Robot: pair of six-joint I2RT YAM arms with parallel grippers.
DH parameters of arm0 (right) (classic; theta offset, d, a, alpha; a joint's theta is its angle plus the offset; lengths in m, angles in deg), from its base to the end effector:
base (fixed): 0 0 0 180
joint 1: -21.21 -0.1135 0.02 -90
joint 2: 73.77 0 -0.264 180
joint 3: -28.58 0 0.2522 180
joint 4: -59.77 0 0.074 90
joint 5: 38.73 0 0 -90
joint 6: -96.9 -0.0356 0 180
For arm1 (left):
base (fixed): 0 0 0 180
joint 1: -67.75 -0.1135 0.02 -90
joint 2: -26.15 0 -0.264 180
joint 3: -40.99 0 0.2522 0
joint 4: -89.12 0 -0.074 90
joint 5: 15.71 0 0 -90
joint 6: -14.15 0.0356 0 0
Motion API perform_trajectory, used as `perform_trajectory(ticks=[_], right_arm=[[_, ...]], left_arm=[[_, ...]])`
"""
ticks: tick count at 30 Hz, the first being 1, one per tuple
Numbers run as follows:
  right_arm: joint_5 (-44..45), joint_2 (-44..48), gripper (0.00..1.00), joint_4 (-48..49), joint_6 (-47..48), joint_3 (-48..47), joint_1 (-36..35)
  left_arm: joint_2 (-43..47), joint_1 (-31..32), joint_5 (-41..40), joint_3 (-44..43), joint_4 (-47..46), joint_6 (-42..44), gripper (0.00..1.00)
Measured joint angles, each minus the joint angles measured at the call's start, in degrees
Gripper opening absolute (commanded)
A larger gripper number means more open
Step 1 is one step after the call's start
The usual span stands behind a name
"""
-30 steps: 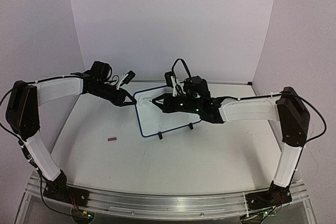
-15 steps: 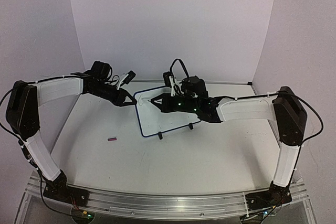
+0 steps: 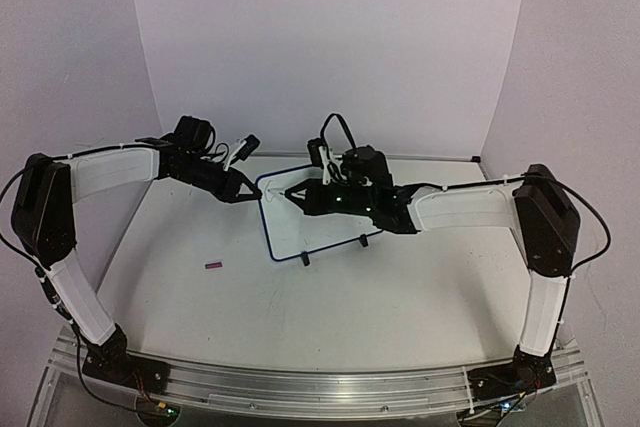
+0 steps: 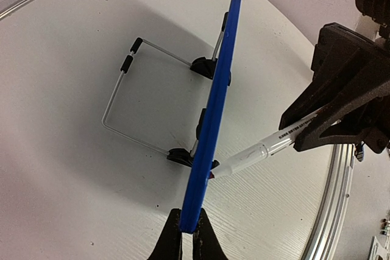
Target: Write a sentence on the whiteboard
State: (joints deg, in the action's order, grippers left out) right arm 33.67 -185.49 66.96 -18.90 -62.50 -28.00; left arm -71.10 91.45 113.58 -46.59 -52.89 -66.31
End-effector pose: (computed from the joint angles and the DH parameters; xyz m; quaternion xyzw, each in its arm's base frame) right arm 0.2915 0.3543 0.2448 -0.2502 0.7404 0.4680 0.4125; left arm 0.3300 -0.1695 0.2580 0.3675 0.8068 -0.3530 0.2989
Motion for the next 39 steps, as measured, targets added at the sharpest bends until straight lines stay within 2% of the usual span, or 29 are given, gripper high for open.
perform_trajectory(ticks=[30,39], right_arm=[[6.3,2.3,0.0,-0.9,-0.3,2.4,-0.4],[5.9,2.7,0.0,-0.8,-0.1,3.0,-0.3]], left_arm=[[0.0,0.0,-0.4,0.0,0.0,0.0,0.0],[0.0,0.0,-0.4,0.0,0.0,0.1,0.0]])
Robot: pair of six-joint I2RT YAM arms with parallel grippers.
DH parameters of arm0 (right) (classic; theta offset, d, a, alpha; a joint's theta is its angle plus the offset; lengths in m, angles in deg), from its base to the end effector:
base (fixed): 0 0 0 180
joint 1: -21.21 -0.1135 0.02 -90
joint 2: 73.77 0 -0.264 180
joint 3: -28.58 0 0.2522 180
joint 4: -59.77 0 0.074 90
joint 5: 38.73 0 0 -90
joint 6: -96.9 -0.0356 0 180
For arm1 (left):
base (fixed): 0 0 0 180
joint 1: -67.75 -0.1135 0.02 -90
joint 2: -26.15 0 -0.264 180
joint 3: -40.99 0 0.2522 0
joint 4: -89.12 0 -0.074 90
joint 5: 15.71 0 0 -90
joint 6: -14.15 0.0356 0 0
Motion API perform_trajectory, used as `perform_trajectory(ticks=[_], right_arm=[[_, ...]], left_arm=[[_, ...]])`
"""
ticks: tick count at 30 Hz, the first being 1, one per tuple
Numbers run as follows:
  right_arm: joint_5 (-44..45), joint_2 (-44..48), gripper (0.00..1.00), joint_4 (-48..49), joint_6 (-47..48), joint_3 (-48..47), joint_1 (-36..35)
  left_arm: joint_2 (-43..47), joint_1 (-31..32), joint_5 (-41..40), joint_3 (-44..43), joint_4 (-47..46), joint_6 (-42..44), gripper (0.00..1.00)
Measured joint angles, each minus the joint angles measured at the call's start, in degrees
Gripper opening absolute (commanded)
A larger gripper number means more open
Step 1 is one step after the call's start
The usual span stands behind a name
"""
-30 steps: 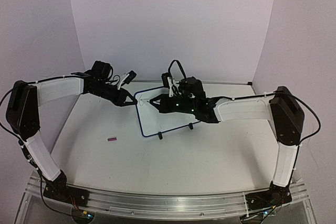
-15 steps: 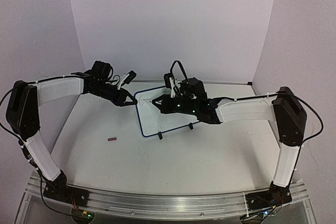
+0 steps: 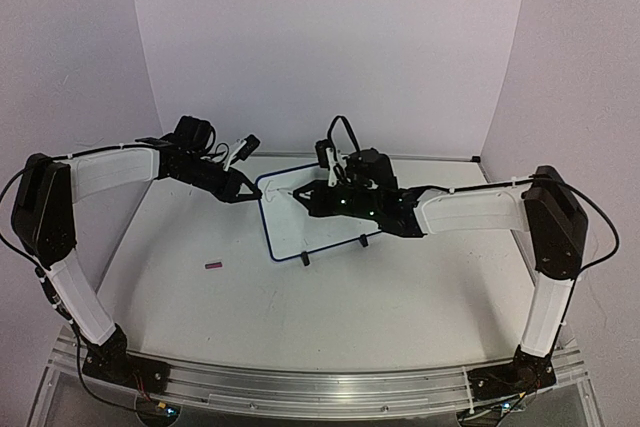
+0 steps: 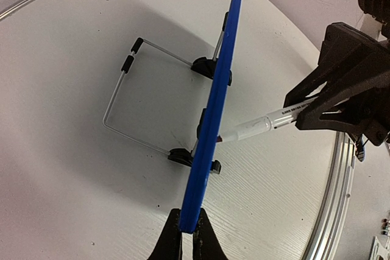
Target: Write a sentence on the whiteboard
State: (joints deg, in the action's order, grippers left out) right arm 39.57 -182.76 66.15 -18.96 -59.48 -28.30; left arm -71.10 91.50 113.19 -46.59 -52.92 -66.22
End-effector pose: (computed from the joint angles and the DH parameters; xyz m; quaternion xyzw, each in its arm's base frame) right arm 0.2846 0.3445 0.2457 -0.2223 0.7574 0.4359 0.4324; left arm 0.3301 -0.1697 0.2579 0.3678 0.8076 -0.3500 0.3000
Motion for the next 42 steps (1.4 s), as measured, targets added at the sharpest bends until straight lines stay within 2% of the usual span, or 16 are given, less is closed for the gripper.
perform_trajectory(ticks=[11,42], right_arm=[[-4.6,0.6,0.0,1.0,0.2,0.7,0.3],[-4.2,-1.6,0.0,1.3,0.1,-1.2,0.3]], left_arm=[[0.0,0.0,0.0,0.0,0.0,0.0,0.0],[0.0,0.3,-0.1,-0.1,0.0,0.6,0.0]])
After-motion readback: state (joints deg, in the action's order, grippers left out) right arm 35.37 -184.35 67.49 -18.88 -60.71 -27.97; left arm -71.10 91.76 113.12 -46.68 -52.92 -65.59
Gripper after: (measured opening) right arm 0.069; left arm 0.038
